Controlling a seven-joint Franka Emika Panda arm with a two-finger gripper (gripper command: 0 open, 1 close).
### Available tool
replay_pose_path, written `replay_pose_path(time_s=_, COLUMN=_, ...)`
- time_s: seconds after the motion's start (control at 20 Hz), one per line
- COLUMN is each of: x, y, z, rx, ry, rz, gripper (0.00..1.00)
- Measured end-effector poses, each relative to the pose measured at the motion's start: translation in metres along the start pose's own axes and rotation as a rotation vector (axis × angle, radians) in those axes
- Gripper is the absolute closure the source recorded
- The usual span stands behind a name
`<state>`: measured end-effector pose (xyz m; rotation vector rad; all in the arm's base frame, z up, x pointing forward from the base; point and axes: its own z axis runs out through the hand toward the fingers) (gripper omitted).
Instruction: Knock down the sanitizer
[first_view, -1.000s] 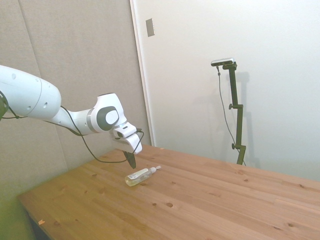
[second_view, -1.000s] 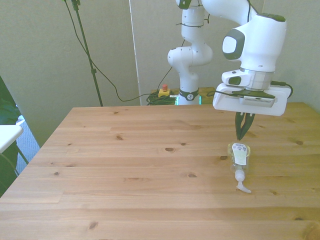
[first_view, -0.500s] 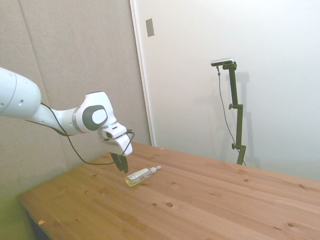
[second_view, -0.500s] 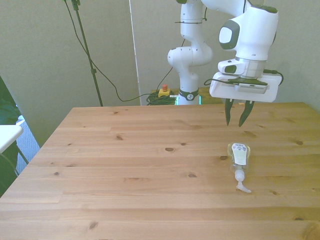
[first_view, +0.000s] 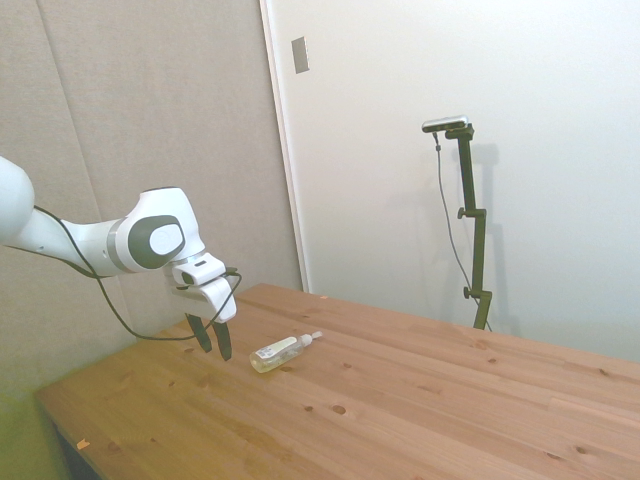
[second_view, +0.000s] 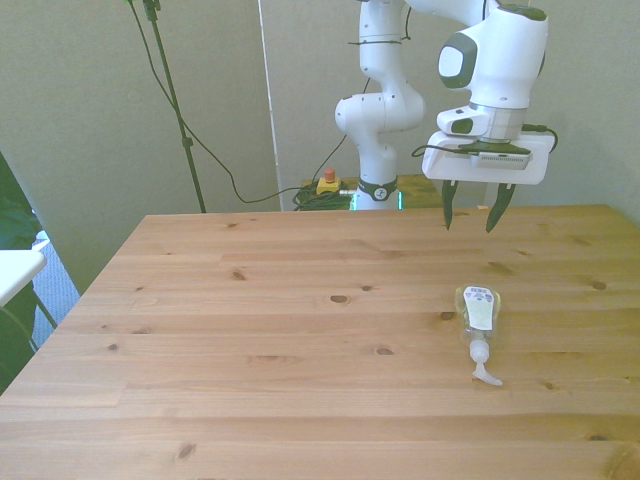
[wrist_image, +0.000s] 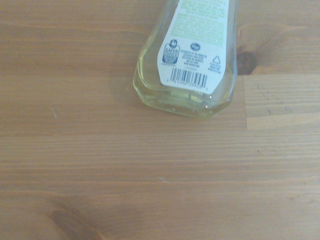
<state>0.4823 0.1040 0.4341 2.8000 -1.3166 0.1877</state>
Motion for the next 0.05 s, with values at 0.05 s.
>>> replay_pose_path(time_s=0.05, x=-0.0013, y=0.002, z=0.0008, rx=-0.002, ry=-0.002, rz=-0.003, gripper=0.0)
